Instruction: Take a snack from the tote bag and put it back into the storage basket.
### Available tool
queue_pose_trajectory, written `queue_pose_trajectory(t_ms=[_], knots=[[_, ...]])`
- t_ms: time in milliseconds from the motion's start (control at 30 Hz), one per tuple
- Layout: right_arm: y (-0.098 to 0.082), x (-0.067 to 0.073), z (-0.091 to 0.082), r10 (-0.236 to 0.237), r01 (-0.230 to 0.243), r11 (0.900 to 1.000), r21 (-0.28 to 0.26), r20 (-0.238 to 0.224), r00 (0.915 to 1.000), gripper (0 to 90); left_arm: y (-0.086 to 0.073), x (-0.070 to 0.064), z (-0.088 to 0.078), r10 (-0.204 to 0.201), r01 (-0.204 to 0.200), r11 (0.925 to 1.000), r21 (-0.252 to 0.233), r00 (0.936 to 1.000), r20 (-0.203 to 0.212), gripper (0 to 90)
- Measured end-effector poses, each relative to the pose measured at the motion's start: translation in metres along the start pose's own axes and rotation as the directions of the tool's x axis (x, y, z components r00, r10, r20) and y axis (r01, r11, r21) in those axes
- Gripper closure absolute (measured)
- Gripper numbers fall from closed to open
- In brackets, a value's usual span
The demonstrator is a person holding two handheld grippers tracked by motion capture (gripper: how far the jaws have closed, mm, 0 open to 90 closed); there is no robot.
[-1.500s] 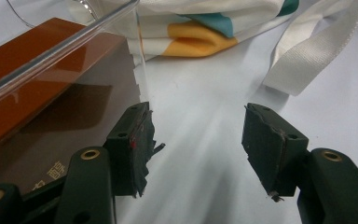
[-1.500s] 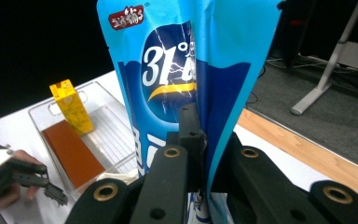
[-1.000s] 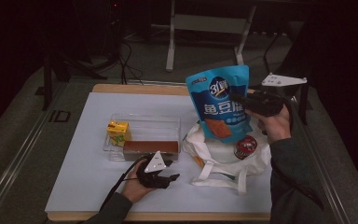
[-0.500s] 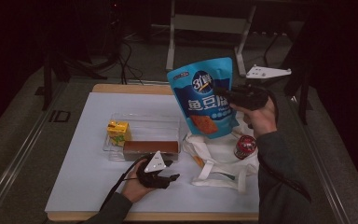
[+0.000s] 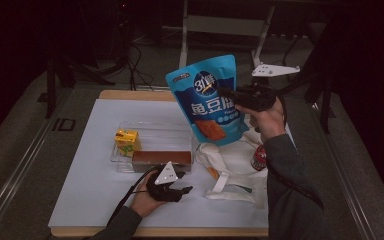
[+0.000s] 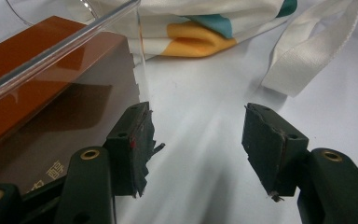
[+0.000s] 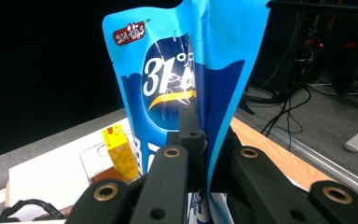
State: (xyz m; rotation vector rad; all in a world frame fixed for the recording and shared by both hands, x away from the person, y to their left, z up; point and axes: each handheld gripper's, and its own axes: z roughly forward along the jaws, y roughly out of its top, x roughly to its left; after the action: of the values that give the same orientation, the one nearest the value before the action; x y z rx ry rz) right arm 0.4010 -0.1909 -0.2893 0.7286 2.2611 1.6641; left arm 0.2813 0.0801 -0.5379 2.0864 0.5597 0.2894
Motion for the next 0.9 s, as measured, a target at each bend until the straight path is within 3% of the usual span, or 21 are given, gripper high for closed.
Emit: queue_pose_trajectory(t_ms=[367, 900], knots=[[0.003, 0.005, 0.022, 0.017, -0.017, 1.000, 0.003, -0.020, 0.9997, 88.0, 0.000, 0.000, 0.000, 0.005, -0.005, 1.0000, 0.001, 1.0000, 0.002, 42.5], [-0.001, 0.012, 0.070, 0.060, -0.059, 0.998, 0.018, -0.042, 0.9973, 87.9, 0.000, 0.000, 0.000, 0.006, -0.006, 1.0000, 0.000, 1.0000, 0.002, 42.4]])
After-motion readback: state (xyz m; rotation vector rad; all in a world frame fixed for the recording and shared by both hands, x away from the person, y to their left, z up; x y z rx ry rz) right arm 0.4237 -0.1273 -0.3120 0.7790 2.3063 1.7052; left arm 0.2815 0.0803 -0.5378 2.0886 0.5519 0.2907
